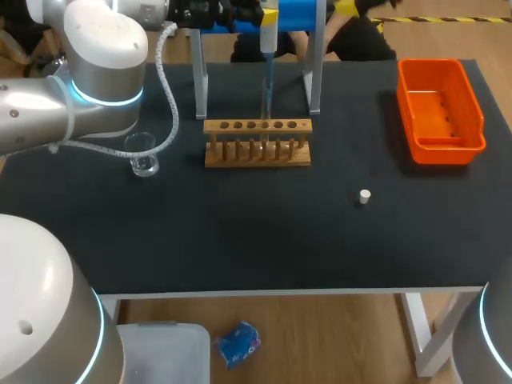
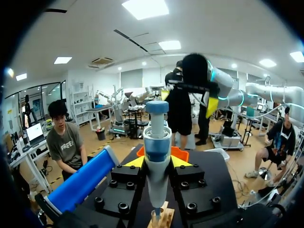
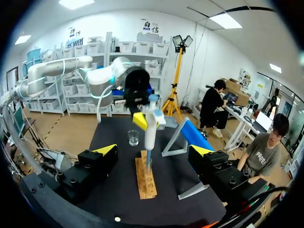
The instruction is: Invert the test tube, pick up the pipette, mount the tip to pipette, aspirate from beaker and dispense into the tube, eject the tip, return the pipette, and cap with the stopper.
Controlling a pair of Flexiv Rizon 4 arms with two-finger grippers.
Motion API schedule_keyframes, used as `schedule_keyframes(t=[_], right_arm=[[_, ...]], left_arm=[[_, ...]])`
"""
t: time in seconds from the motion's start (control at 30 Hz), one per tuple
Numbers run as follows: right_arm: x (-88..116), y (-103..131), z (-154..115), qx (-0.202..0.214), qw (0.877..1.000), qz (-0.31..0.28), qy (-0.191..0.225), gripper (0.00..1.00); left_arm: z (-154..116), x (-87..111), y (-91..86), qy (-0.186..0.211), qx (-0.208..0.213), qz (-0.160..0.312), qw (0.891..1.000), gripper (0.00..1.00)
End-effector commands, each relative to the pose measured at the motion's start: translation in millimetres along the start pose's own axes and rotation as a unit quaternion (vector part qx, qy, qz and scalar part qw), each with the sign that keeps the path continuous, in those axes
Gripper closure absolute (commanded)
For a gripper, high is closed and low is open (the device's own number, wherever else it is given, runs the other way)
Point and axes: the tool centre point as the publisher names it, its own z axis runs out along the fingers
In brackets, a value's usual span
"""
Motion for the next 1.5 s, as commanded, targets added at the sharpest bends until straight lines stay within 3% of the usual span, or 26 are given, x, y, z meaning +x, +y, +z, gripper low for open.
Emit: schedule_keyframes(t=[0.03,0.33,0.83,1.1,1.5], right_arm=[[15,-35,4,-0.008,1.000,-0.007,0.002,0.00],[29,-79,33,-0.005,1.000,-0.022,0.017,0.00],[30,-117,82,0.012,0.999,-0.012,0.037,0.00],[28,-128,90,0.009,0.999,0.002,0.032,0.00],[31,-125,96,0.001,0.999,0.003,0.033,0.00]], left_arm=[[0,0.0,-0.3,0.000,0.000,0.000,1.000,1.00],[0,0.0,-0.3,0.000,0.000,0.000,1.000,1.00],[0,0.0,-0.3,0.000,0.000,0.000,1.000,1.00],[0,0.0,-0.3,0.000,0.000,0.000,1.000,1.00],[0,0.0,-0.3,0.000,0.000,0.000,1.000,1.00]])
